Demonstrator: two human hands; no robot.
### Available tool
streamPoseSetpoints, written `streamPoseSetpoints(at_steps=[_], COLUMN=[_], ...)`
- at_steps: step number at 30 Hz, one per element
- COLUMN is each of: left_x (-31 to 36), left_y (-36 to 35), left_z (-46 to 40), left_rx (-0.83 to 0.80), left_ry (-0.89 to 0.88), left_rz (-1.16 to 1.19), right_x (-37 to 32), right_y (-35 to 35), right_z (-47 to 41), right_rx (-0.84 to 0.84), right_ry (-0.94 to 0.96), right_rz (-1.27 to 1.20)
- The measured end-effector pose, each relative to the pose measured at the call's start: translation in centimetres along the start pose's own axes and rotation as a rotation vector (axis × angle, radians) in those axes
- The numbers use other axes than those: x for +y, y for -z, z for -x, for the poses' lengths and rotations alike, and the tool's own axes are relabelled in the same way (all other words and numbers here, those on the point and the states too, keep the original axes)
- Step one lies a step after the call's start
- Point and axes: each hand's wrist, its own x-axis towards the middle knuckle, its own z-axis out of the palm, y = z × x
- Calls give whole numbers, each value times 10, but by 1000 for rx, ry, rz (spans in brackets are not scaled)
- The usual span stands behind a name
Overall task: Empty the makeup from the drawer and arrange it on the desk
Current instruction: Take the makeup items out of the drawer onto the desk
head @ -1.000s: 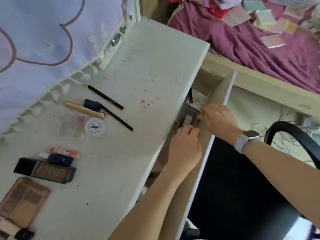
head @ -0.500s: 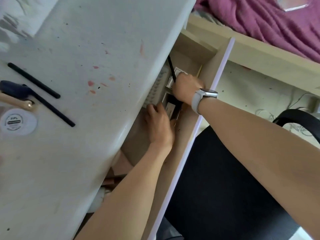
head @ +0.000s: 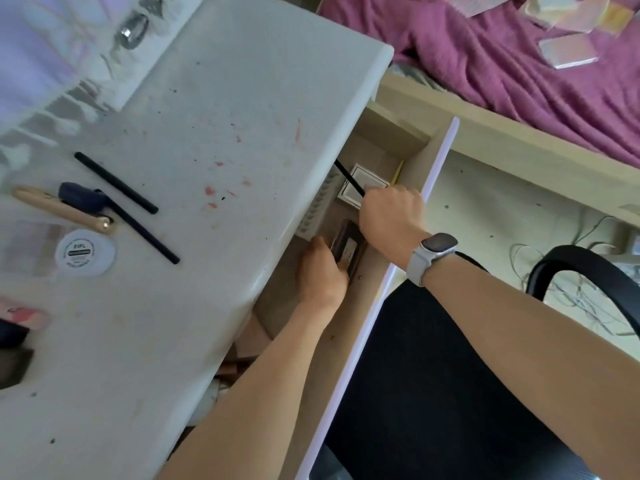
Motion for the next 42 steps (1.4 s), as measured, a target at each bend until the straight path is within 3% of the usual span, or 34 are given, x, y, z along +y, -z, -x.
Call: streamPoseSetpoints(at_steps=[3,8,16,20,26,32,39,42], left_x=[7,13,17,12,1,-21,-43,-47], left_y=[13,50,129,174,230,261,262,258], left_z=[20,56,74,52,-7,-49,-54,-50], left_rx=[-27,-22,-120,-14,207,268,266,349], left_ry=[-99,-155,-122,-81,-47,18,63,-46], left_rz=[-91,-140,341,600,584,549,-31,-301], right_x=[7,21,-2,-40,-101,-136,-158,-159], right_y=[2,21,61,72,65,55,46,45], right_z=[18,53,71,53,13,-9,-30,-37], right_rx=[102,320,604,538,348,266,264,244], right_ry=[-23,-75,-298,-340,-338,-289,-46,26], right_rz=[-107,-532,-1078,-1274,-1249,-1064,-694,-601])
